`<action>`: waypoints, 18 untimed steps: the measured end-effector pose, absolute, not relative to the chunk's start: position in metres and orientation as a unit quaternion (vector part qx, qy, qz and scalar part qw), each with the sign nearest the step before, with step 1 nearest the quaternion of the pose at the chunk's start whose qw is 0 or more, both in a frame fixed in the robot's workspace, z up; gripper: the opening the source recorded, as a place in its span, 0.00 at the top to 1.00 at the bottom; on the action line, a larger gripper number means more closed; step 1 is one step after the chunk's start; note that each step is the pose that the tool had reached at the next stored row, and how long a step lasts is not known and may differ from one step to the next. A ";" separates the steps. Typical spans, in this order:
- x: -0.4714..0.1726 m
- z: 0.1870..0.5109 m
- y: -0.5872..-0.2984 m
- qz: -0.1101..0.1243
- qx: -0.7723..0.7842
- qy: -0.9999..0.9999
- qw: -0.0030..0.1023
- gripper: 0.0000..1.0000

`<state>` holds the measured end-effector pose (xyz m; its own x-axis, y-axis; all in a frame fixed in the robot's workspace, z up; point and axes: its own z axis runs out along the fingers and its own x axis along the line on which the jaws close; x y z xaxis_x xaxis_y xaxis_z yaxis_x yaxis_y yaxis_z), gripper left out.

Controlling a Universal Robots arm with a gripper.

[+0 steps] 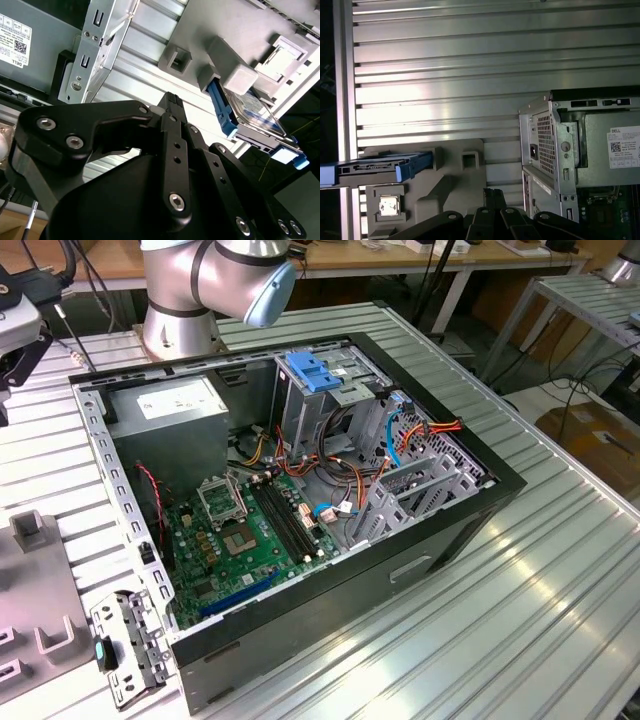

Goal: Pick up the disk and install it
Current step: 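Reach for the disk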

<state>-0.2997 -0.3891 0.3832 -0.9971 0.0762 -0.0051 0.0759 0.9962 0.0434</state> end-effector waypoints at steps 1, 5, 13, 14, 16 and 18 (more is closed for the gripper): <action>-0.300 0.383 -0.389 0.022 0.038 0.999 0.003 0.89; -0.305 0.383 -0.389 0.022 0.038 0.999 0.003 0.89; -0.328 0.383 -0.389 0.022 0.038 0.999 0.003 0.89; -0.331 0.383 -0.389 0.022 0.038 0.999 0.003 0.89; -0.342 0.383 -0.389 0.022 0.038 0.999 0.003 0.89; -0.351 0.383 -0.389 0.022 0.038 0.999 0.003 0.89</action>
